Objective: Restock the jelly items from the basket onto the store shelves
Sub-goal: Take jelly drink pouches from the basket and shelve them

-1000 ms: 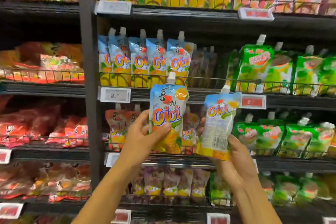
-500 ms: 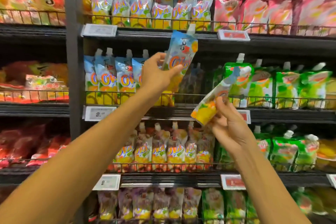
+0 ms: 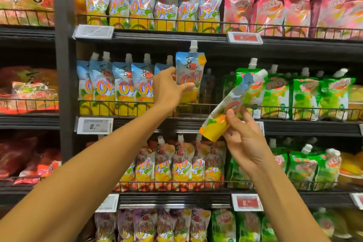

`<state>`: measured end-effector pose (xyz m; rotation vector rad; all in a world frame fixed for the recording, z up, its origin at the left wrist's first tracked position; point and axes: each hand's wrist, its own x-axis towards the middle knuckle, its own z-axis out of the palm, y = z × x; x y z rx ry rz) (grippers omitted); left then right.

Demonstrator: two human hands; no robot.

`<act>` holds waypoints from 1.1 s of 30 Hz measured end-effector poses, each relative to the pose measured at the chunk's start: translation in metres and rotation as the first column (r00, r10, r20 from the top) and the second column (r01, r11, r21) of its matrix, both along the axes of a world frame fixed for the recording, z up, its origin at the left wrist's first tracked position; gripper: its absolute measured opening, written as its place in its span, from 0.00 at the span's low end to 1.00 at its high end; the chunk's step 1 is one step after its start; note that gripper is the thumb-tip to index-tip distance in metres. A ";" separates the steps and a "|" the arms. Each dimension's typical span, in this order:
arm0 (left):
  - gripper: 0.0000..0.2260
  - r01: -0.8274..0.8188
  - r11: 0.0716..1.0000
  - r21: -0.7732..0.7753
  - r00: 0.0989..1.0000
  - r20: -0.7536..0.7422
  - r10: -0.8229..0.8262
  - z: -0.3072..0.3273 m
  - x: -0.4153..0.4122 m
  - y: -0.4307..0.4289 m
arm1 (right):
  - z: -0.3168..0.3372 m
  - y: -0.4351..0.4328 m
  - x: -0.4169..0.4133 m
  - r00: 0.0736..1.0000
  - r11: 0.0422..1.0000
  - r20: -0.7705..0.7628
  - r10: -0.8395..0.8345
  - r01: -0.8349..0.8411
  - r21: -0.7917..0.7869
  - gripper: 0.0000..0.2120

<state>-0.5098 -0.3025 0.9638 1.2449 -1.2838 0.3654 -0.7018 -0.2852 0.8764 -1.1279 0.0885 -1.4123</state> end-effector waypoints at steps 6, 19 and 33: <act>0.22 -0.223 0.975 0.028 0.966 0.138 0.217 -0.006 0.004 -0.005 | 0.020 -0.004 0.005 0.922 0.927 -0.118 -0.368 0.354 -0.125 0.35; 0.19 -0.529 0.849 0.009 0.805 0.321 0.498 -0.020 0.029 0.018 | 0.086 -0.053 0.046 0.480 0.507 -0.193 -0.856 0.701 -0.502 0.19; 0.08 -0.352 0.917 -0.187 0.818 0.416 0.398 -0.074 0.044 0.022 | 0.072 -0.086 0.061 0.222 0.565 -0.555 -0.802 0.585 -0.582 0.16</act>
